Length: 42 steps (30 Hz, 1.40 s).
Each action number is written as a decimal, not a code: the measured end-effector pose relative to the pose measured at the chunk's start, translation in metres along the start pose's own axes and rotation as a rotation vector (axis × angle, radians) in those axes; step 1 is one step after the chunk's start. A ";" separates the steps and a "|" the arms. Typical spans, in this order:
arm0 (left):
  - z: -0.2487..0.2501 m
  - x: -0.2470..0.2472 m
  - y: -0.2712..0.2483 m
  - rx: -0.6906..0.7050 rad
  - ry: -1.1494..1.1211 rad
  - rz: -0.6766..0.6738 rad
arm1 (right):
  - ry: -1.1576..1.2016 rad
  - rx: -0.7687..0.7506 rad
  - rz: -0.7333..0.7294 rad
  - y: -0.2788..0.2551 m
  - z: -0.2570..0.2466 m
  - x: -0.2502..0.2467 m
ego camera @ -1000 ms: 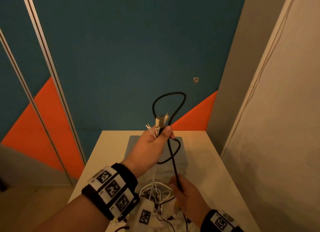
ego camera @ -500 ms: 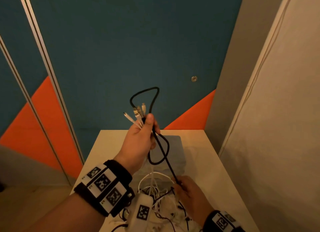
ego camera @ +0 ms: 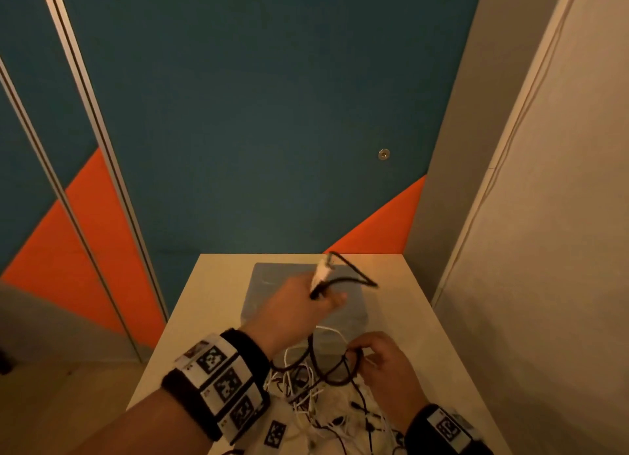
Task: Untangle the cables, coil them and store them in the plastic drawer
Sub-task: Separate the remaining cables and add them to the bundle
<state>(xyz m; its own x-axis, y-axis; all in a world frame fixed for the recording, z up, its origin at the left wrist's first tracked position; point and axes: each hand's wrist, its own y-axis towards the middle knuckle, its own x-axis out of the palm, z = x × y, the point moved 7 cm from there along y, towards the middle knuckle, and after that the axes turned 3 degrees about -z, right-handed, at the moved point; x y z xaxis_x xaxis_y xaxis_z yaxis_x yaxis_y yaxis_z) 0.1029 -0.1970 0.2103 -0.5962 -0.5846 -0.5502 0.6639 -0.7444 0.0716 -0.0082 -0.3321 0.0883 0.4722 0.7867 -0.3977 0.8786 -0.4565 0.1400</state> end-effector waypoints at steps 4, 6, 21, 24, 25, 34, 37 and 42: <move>-0.012 0.034 -0.006 -0.053 0.000 -0.088 | 0.042 -0.023 -0.007 0.003 -0.014 0.005; -0.017 0.044 -0.008 -0.078 0.004 -0.098 | 0.027 -0.057 0.014 0.005 -0.026 0.003; -0.037 0.054 -0.011 -0.176 -0.023 -0.150 | 0.138 -0.021 -0.038 -0.004 -0.019 0.020; -0.037 0.043 -0.009 -0.204 -0.145 -0.079 | 0.030 -0.094 -0.123 -0.012 -0.012 0.030; -0.037 0.039 -0.008 -0.216 -0.183 -0.066 | -0.037 -0.129 -0.170 -0.015 -0.011 0.034; -0.037 0.029 -0.009 -0.283 -0.413 -0.105 | -0.233 0.240 -0.379 -0.017 0.029 0.031; -0.040 0.028 -0.010 -0.303 -0.395 -0.124 | -0.123 0.234 -0.450 -0.019 0.012 0.031; -0.054 0.033 -0.007 -0.321 -0.283 -0.113 | 0.009 0.101 -0.387 -0.012 -0.006 0.023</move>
<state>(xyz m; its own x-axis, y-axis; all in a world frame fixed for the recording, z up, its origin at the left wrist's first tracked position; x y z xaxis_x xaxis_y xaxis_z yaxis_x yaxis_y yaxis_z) 0.1034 -0.1939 0.1472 -0.7435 -0.6040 -0.2871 0.6674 -0.6968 -0.2626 -0.0071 -0.3062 0.0834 0.1090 0.9119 -0.3958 0.9805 -0.1641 -0.1081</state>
